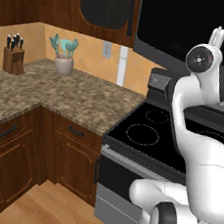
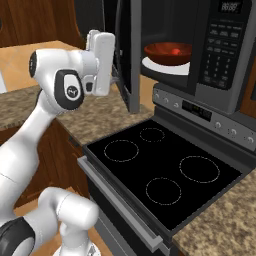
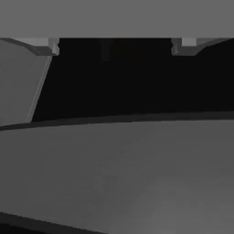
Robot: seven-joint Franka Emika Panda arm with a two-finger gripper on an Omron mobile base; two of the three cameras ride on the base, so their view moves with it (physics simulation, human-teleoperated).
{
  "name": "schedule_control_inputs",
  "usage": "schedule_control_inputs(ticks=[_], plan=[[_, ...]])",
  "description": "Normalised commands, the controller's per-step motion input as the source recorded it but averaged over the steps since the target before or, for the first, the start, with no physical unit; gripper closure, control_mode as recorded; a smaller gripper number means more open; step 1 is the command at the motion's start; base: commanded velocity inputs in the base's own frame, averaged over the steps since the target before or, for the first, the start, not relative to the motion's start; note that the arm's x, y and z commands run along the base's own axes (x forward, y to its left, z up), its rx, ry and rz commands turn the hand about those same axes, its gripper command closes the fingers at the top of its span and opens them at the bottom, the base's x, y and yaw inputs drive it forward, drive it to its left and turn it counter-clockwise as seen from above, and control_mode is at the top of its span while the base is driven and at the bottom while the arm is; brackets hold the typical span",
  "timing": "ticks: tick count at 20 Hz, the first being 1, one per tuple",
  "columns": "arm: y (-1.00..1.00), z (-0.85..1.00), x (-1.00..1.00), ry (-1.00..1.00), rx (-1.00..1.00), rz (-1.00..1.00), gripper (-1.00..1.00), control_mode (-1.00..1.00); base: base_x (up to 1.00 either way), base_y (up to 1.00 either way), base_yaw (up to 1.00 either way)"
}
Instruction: Pick the tomato from the sink and place it in the bowl. Then pick the bowl and place it in the microwave. Then close the microwave door and press the start button.
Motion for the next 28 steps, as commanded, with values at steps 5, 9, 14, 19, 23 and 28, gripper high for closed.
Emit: schedule_control_inputs(ticks=[5,9,14,19,23,28], plan=[[-0.31,0.0,0.63,0.0,0.0,0.0,-1.0,-1.0,0.0,0.0,0.0],[-0.34,0.0,0.71,0.0,0.02,0.0,-1.0,-1.0,0.0,0.0,0.0],[-0.46,0.0,0.64,0.0,0.02,0.0,-1.0,-1.0,0.0,0.0,0.0],[-0.42,0.0,0.45,0.0,0.0,0.0,-1.0,-1.0,0.0,0.0,0.0],[-0.51,0.0,0.37,0.0,0.01,0.0,-1.0,-1.0,0.0,0.0,0.0],[-0.55,0.0,0.64,0.0,0.01,0.0,-1.0,-1.0,0.0,0.0,0.0]])
